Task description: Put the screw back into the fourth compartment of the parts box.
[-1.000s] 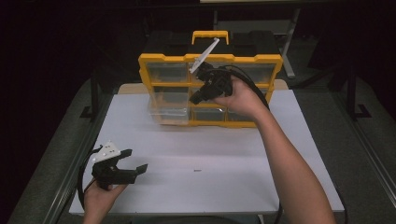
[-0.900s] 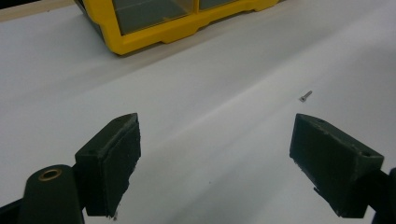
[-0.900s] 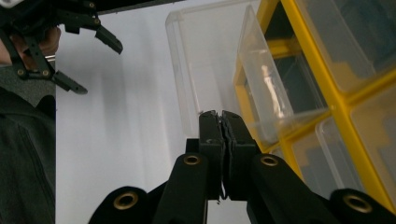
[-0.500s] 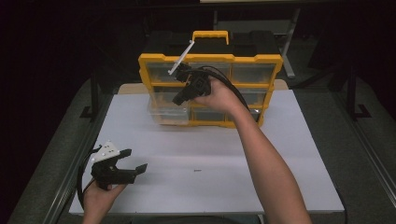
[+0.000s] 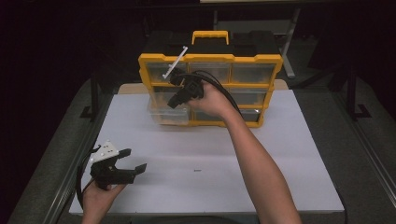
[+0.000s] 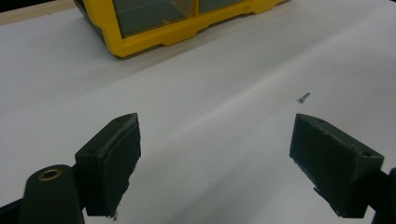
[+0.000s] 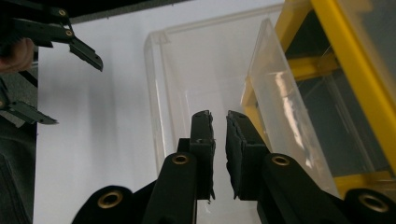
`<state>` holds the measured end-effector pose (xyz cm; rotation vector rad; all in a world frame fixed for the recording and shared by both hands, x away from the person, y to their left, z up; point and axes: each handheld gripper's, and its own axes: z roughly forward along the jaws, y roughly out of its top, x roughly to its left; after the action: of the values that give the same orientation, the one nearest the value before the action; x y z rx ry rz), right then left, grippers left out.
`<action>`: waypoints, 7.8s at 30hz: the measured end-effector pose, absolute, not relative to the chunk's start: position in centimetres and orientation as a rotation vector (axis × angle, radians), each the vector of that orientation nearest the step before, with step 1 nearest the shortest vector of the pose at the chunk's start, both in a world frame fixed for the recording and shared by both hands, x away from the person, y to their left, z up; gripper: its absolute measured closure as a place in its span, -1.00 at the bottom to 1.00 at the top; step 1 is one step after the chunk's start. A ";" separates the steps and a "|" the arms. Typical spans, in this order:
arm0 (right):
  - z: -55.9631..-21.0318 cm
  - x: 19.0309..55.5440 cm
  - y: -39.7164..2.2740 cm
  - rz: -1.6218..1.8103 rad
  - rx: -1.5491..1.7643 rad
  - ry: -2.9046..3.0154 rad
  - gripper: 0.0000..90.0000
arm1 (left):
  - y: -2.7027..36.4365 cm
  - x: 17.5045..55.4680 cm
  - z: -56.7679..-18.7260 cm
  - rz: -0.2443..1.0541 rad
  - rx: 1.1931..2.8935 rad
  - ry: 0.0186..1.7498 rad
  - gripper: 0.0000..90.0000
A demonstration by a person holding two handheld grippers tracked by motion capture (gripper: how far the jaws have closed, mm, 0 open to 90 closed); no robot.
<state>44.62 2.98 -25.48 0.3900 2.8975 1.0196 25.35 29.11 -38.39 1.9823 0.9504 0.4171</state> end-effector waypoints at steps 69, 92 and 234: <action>-39.4 35.4 -4.6 1.050 0.485 2.951 0.16 | 28.5 25.4 -38.6 0.412 2.000 0.951 -0.64; -43.0 34.1 -2.7 0.954 0.354 3.001 0.52 | 28.6 25.4 -38.5 0.418 1.993 0.954 -0.64; -24.8 44.6 1.7 1.025 0.426 2.863 0.76 | 28.7 25.4 -38.3 0.422 2.009 0.933 -0.64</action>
<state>44.59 1.70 -24.77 0.4259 2.8629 1.0247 25.41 28.68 -38.28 2.0088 0.9329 0.4219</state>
